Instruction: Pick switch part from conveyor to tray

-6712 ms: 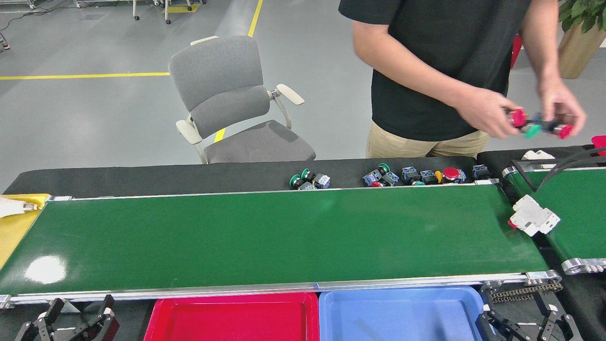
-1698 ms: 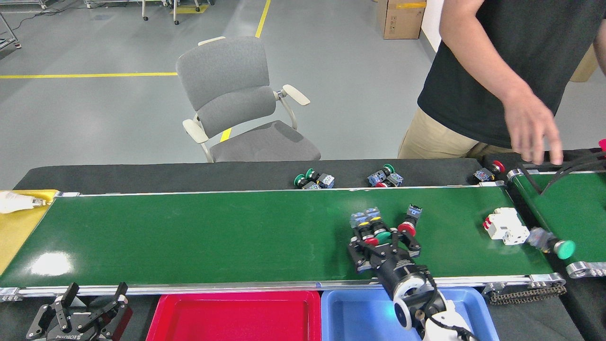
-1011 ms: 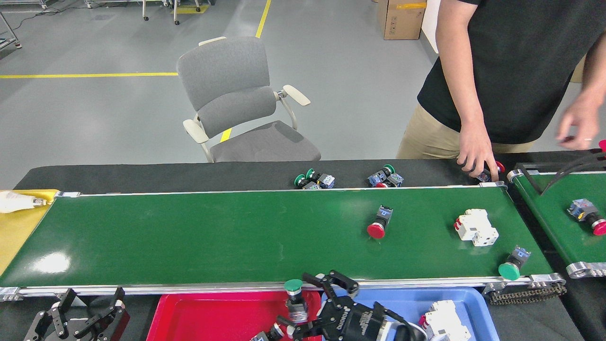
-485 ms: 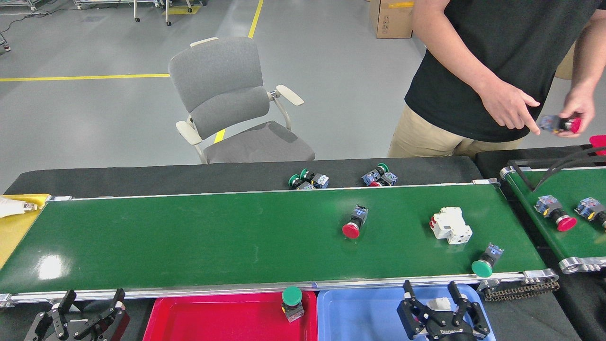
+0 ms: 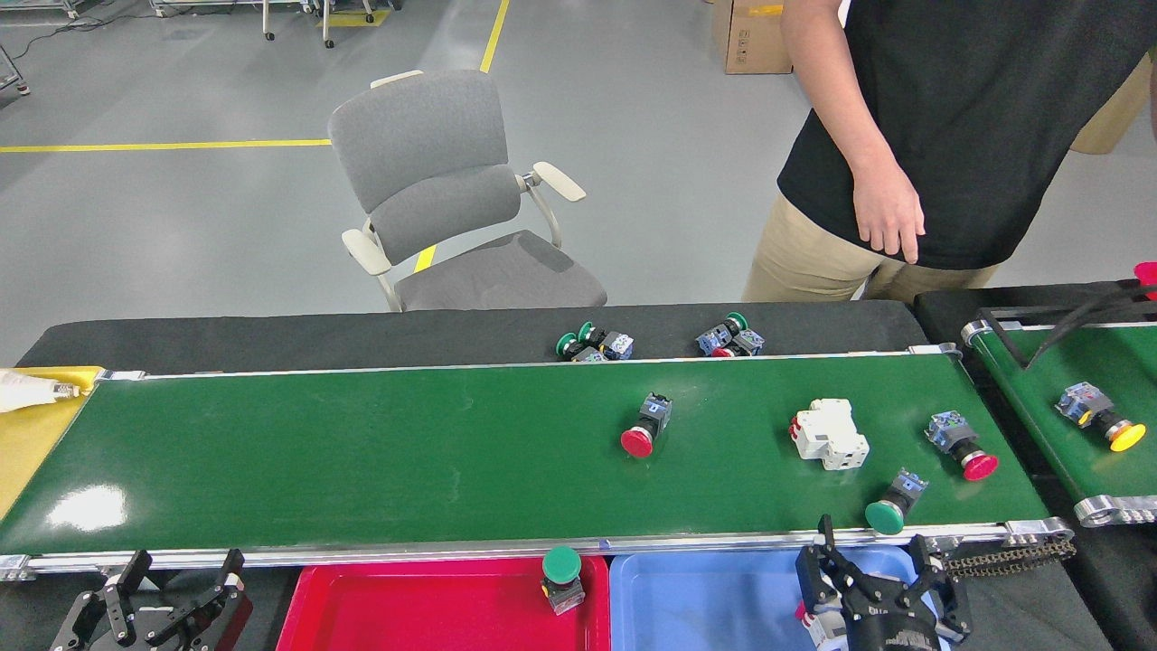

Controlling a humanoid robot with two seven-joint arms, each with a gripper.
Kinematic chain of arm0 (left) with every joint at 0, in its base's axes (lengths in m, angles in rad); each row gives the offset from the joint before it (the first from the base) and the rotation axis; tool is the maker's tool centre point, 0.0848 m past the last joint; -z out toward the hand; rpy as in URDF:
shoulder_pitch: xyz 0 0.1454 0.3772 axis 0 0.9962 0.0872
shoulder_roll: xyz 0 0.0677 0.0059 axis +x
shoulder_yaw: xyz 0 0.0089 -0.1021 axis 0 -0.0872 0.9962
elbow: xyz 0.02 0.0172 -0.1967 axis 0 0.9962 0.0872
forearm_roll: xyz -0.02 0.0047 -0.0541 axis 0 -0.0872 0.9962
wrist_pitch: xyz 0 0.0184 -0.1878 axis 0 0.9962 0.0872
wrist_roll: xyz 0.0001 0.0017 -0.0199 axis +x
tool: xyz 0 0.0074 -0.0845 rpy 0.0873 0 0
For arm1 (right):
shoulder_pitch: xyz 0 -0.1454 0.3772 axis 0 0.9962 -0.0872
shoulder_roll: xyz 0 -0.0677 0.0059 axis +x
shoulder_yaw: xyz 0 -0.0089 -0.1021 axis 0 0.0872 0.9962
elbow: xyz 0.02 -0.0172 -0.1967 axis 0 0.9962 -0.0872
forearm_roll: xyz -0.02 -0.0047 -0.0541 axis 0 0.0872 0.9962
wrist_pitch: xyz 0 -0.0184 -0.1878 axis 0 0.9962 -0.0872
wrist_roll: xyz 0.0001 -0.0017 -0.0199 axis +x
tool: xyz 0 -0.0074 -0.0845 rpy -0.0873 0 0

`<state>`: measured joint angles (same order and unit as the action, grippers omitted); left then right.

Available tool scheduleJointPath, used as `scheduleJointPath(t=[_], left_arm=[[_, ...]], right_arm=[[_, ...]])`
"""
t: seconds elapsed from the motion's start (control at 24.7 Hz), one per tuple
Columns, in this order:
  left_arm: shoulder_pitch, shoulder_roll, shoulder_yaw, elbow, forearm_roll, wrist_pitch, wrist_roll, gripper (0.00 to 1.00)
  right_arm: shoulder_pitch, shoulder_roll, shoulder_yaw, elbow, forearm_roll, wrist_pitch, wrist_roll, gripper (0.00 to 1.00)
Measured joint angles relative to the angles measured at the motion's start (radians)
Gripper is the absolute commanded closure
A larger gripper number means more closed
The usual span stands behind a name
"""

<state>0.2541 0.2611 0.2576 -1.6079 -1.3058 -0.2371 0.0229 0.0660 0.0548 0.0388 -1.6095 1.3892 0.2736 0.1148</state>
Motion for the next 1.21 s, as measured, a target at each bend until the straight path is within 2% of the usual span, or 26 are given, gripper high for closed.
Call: scheduleJointPath(t=[0.12, 0.28, 0.44, 0.57, 0.65, 0.73, 0.85, 0.89, 0.93, 0.97, 1.09, 1.21], left_arm=[[0.000, 0.000, 0.000, 0.000, 0.000, -0.002, 0.000, 0.00], [0.000, 0.000, 0.000, 0.002, 0.000, -0.002, 0.000, 0.00], [-0.001, 0.000, 0.000, 0.002, 0.000, -0.003, -0.001, 0.00], [-0.005, 0.000, 0.000, 0.001, 0.000, -0.003, -0.001, 0.00], [-0.005, 0.000, 0.000, 0.000, 0.000, -0.003, -0.001, 0.00], [-0.005, 0.000, 0.000, -0.001, 0.000, -0.003, -0.001, 0.00], [-0.008, 0.000, 0.000, -0.001, 0.000, -0.003, -0.002, 0.00], [-0.015, 0.000, -0.002, 0.000, 0.000, -0.004, -0.002, 0.00], [-0.022, 0.001, -0.004, 0.000, -0.001, -0.005, -0.002, 0.00], [-0.028, 0.001, -0.006, 0.000, -0.008, -0.011, -0.003, 0.00], [-0.069, 0.001, -0.041, 0.000, -0.052, -0.032, -0.005, 0.00], [-0.126, 0.001, -0.126, -0.001, -0.090, -0.043, -0.005, 0.00]], right_arm=[[-0.031, 0.000, 0.023, 0.054, 0.000, 0.014, 0.014, 0.55], [-0.034, -0.001, 0.028, 0.061, -0.002, 0.021, 0.024, 0.82], [-0.034, -0.020, 0.052, 0.060, -0.002, -0.002, 0.030, 0.92], [-0.034, -0.042, 0.101, 0.052, -0.003, -0.059, 0.032, 0.92], [-0.033, -0.060, 0.134, 0.033, -0.003, -0.141, 0.032, 0.92], [-0.033, -0.079, 0.153, 0.009, -0.004, -0.285, 0.034, 0.92], [-0.056, -0.084, 0.159, 0.003, -0.004, -0.611, 0.038, 0.86], [-0.070, -0.081, 0.162, 0.003, -0.004, -0.727, 0.038, 0.81], [-0.077, -0.072, 0.169, 0.002, -0.004, -0.814, 0.037, 0.55], [-0.078, -0.058, 0.188, 0.003, -0.001, -0.900, 0.037, 0.02], [-0.093, -0.034, 0.281, 0.036, 0.006, -1.014, 0.035, 0.00], [-0.109, -0.030, 0.308, 0.051, 0.006, -1.042, 0.034, 0.00]])
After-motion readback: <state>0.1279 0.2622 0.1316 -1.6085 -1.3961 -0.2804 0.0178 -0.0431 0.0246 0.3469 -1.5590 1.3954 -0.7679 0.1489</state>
